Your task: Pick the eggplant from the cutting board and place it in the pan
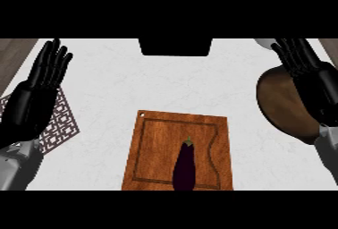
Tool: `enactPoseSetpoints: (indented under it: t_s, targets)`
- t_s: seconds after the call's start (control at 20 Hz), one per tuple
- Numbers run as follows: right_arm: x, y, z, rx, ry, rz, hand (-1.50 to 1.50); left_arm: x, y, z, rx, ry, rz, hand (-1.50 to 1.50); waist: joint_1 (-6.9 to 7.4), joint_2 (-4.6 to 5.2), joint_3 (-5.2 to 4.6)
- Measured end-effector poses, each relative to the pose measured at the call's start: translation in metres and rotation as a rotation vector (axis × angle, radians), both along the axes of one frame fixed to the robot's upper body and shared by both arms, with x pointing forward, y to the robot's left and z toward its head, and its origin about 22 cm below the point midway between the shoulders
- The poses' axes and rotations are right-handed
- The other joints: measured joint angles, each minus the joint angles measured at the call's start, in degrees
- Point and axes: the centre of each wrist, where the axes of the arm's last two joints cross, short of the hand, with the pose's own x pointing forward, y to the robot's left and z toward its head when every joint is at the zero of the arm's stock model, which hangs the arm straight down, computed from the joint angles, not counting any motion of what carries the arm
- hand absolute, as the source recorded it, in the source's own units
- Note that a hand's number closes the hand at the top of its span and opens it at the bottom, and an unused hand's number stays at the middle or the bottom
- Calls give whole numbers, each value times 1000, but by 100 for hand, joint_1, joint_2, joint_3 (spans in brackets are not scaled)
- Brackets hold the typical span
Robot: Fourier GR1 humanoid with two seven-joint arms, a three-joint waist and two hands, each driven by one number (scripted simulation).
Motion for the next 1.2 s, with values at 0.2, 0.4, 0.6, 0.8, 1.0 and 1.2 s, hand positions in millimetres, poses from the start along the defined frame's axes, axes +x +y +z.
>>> enactPoseSetpoints:
  t_s: [0.2,0.4,0.6,0.8,1.0,1.2]
  targets:
    - [-3,27,-43,3,149,141,150,-1,5,-13,0,90,84,0,-2,32,-26]
    - [-17,54,-95,-65,331,267,-150,1,13,-36,-15,242,187,0,3,79,-36]
    - [-44,54,-118,-187,234,155,-150,-2,21,-55,-25,340,259,0,-191,12,-45]
    - [-60,27,-102,-312,122,77,-150,0,21,-60,-36,382,288,0,-265,-16,-50]
    - [-66,8,-57,-448,114,109,-150,2,18,-66,-35,395,292,0,-254,-22,-55]
    - [-62,7,-10,-642,138,166,-150,6,15,-63,-33,394,287,0,-193,-20,-64]
